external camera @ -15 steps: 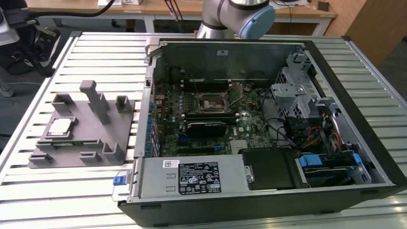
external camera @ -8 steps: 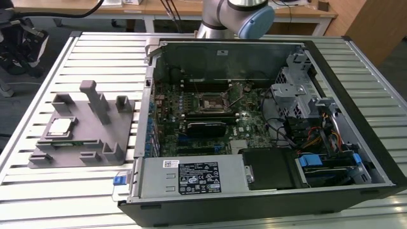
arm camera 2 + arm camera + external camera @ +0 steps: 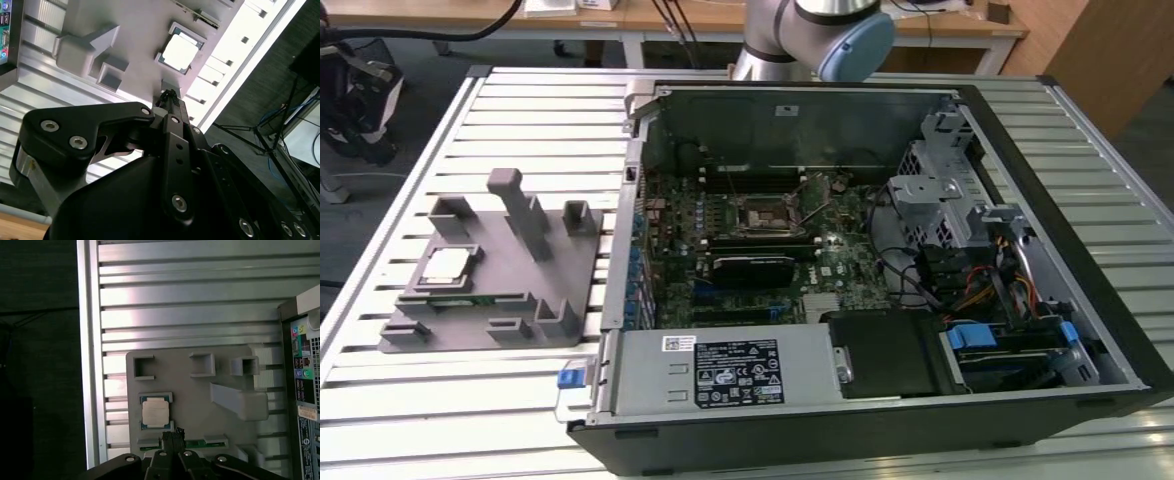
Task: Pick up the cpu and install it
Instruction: 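Pick up the cpu and move it towards the insertion slot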
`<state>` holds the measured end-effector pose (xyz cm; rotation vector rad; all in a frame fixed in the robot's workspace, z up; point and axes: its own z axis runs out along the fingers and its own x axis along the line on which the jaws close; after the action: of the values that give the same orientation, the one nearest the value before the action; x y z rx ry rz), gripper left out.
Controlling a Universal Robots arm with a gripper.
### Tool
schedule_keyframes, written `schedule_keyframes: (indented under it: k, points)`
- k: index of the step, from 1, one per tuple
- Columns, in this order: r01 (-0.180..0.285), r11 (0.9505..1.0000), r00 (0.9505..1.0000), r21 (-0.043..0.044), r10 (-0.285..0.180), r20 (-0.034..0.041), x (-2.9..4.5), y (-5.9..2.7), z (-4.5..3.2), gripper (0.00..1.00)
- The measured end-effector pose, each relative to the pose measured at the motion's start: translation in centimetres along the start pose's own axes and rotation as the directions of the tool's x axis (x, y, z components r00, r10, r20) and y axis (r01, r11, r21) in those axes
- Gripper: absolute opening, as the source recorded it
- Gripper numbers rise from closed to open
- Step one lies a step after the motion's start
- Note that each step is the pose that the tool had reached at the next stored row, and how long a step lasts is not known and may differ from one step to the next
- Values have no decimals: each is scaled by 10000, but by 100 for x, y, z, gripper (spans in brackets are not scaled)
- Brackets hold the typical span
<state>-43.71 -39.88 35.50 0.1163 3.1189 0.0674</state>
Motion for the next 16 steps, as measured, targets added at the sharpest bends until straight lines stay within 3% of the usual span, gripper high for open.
schedule_keyframes:
  k: [8,16]
  points:
    - [0,10000,10000,3,0,-37,48,-4,27,11]
    - [0,10000,10000,4,0,-18,55,-6,62,11]
